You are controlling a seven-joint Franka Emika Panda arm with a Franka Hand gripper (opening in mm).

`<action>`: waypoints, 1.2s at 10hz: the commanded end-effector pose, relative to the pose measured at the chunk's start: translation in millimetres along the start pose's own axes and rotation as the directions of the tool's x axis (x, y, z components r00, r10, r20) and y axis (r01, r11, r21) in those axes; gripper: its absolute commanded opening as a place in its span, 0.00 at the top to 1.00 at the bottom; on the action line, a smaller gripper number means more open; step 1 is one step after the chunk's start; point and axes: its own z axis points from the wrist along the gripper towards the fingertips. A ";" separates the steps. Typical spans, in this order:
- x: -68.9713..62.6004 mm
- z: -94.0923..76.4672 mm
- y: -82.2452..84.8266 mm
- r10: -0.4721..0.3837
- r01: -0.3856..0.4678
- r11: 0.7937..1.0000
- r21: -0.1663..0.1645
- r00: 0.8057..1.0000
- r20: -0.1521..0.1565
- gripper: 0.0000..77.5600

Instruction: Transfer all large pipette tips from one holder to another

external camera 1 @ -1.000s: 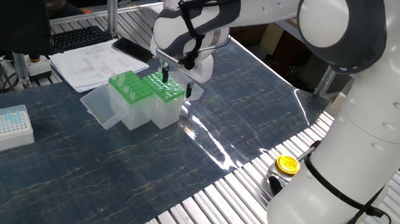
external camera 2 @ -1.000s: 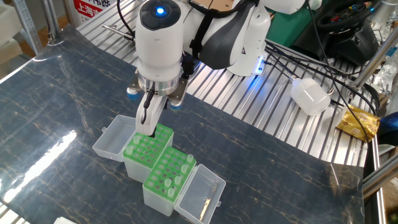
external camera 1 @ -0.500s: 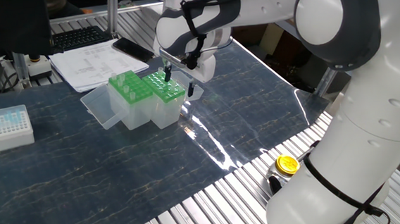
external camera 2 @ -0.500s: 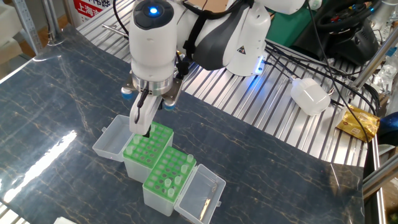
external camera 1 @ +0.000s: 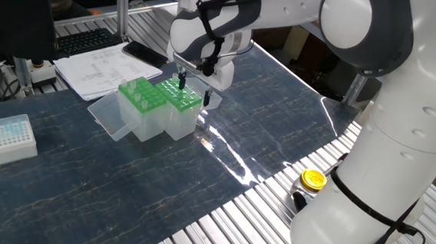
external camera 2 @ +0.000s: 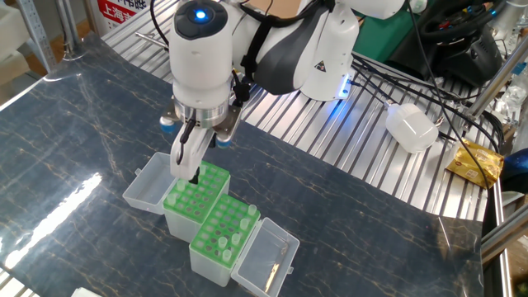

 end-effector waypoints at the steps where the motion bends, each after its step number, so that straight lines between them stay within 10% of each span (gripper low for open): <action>1: 0.6 -1.5 1.1 0.003 -0.003 1.000 -0.006 1.000 0.000 0.00; 12: 7.2 0.8 3.9 0.022 -0.022 0.999 -0.038 1.000 0.006 0.00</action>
